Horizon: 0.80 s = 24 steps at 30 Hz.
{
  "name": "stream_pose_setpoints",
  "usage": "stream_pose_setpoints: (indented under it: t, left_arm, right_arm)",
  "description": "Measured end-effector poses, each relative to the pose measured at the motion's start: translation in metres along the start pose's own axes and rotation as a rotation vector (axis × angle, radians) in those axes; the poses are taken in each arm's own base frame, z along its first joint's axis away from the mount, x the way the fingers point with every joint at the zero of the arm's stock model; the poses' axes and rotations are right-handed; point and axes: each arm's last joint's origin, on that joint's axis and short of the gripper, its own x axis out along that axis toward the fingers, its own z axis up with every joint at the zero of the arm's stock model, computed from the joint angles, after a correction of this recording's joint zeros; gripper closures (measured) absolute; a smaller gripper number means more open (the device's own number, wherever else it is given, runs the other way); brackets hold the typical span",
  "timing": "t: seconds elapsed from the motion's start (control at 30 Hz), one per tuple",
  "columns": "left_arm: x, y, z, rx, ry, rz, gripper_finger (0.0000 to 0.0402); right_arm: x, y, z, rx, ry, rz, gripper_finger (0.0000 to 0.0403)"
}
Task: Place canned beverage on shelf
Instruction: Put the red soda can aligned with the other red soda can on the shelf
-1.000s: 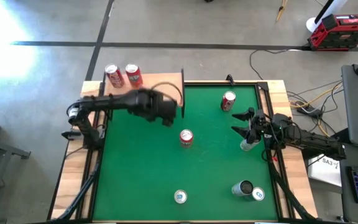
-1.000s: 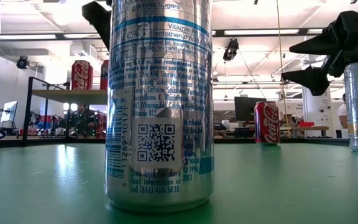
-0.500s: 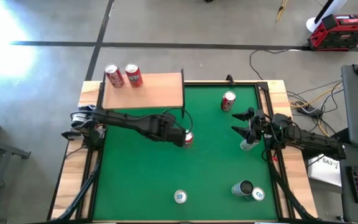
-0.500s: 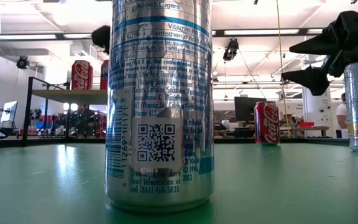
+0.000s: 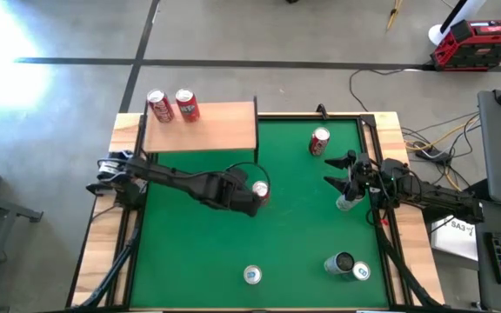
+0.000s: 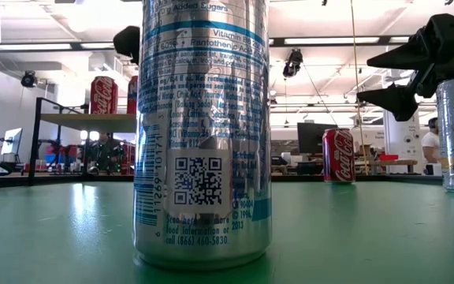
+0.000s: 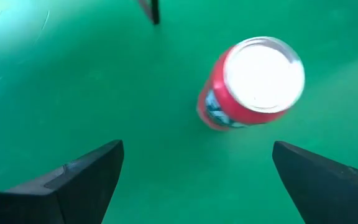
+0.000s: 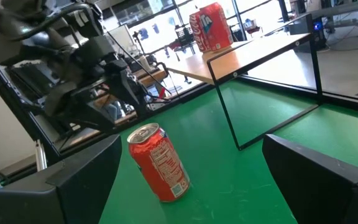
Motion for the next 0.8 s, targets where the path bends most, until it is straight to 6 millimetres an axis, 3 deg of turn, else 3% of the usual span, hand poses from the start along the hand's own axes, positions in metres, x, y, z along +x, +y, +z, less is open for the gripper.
stream_pose_setpoints:
  t: [0.23,0.47,0.8]
  left_arm:
    - [-0.008,-0.011,-0.006,0.007,-0.098,-0.040,0.0006]
    - [0.004,-0.037,-0.003,-0.009,-0.110,-0.049,0.0006]
    - [0.026,-0.079,0.016,-0.032,-0.079,0.152,0.0002]
  right_arm:
    - [0.000,0.000,0.000,0.000,0.000,0.000,0.0021]
    - [0.000,0.000,0.000,0.000,0.000,0.001,0.0021]
    - [0.000,0.000,0.000,0.000,0.000,0.000,0.0021]
